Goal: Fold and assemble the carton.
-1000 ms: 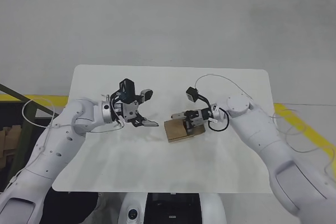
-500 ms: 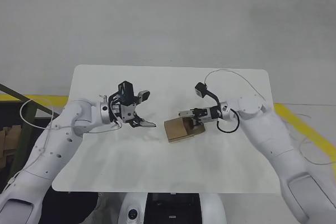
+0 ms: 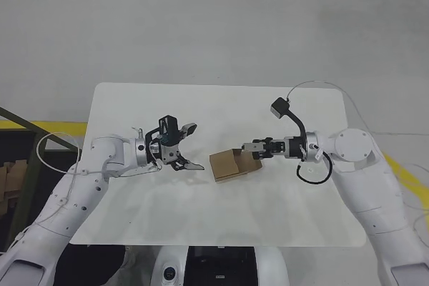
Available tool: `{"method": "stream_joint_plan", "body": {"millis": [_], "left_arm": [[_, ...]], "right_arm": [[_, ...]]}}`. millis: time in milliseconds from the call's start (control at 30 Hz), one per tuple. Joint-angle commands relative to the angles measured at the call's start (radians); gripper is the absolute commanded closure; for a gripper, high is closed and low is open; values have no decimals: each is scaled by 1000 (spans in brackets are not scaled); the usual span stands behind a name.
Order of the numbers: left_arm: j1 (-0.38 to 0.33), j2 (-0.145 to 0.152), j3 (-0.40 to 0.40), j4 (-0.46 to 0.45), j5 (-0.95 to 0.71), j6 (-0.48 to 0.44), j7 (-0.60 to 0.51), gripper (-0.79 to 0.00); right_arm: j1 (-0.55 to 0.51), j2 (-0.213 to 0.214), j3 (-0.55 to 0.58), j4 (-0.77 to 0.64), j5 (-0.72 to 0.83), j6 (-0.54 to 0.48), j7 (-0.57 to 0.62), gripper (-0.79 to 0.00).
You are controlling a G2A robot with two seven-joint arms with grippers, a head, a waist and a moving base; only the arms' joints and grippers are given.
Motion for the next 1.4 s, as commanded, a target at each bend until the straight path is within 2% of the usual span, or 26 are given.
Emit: {"method": "stream_joint_plan", "body": {"millis": [0,333,567,767,933,1100,1367], "left_arm": [[0,0,0,0,0,0,0,-785],[0,0,0,0,0,0,0,-785],[43,-5,20,6,41,53,-13,-785],[73,-2,13,37,97,32,49,-785],[95,-6,38,61,187,23,132,-785],[75,-20,84,97,226,34,183,-785],[12,-59,182,156,298,125,229,-785]], "right_arm": [[1,0,0,1,1,0,0,-785],[1,0,0,1,1,0,0,-785],[1,0,0,1,1,0,0,-785],[1,0,0,1,1,0,0,-785],[1,0,0,1,1,0,0,-785],[1,0,0,1,1,0,0,-785],[1,0,0,1,1,0,0,-785]]}}
